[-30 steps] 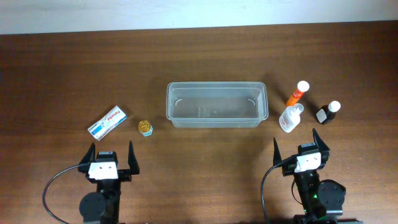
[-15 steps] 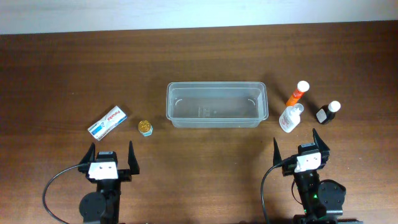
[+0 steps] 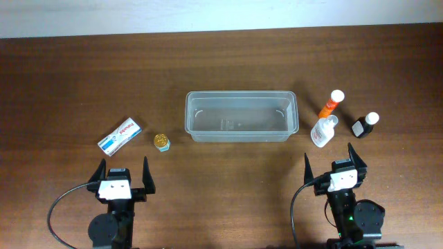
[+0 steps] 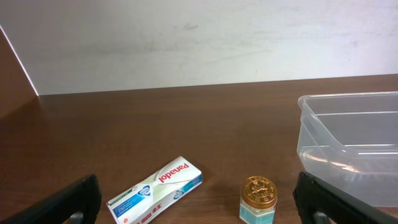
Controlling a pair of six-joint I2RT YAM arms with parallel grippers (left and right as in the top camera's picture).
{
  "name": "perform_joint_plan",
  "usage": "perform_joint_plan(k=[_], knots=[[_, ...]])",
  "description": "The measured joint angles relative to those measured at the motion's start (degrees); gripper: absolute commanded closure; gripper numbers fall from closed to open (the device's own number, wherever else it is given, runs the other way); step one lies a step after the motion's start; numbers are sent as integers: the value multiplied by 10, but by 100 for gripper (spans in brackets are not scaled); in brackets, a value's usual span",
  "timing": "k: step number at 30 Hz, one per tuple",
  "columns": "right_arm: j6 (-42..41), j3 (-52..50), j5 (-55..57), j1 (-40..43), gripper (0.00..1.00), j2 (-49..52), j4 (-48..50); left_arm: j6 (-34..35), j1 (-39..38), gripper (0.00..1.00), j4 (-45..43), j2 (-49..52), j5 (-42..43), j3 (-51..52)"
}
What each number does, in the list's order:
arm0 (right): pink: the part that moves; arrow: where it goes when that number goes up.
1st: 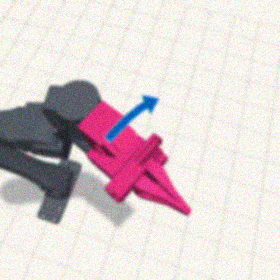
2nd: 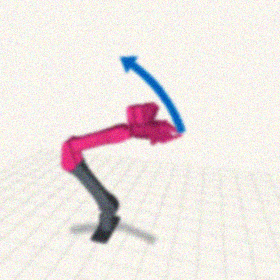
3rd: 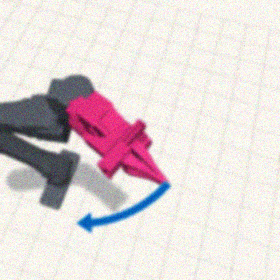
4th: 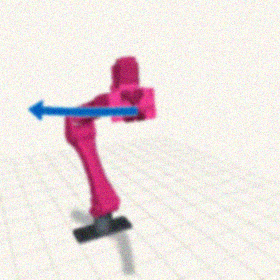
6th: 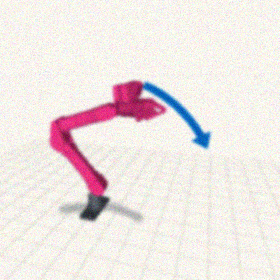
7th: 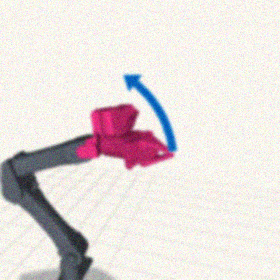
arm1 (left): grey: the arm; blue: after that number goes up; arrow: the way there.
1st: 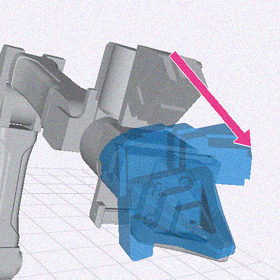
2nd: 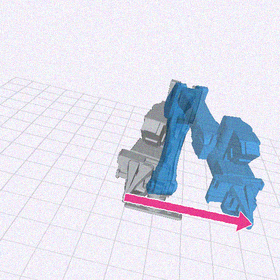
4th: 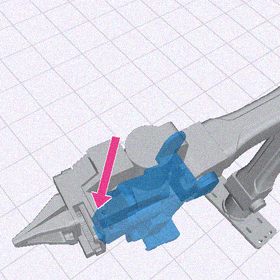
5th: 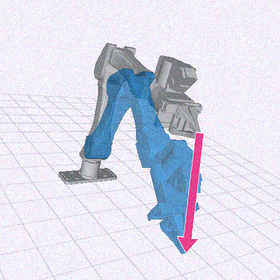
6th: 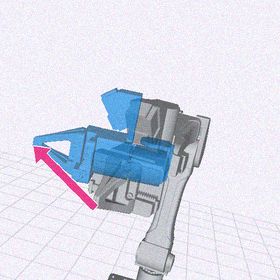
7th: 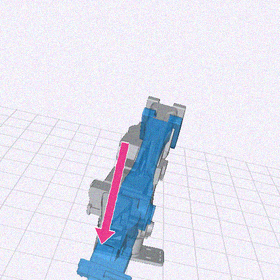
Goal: Pack container
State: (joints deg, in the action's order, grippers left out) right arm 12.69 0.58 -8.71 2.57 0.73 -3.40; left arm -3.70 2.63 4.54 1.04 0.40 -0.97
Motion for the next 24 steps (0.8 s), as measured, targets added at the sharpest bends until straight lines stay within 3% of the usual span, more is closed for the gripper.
perform_joint_plan(k=[14, 20, 24], knots=[[-103, 17, 35, 0, 2, 1, -17, 23, 0, 1, -31, 0, 7, 0], [-132, 109, 77, 0, 2, 56, -61, 36, 0, 1, -35, 26, 14, -36], [-140, 204, 91, 0, 2, 161, -116, 38, 0, 1, -35, 97, 16, -98]])
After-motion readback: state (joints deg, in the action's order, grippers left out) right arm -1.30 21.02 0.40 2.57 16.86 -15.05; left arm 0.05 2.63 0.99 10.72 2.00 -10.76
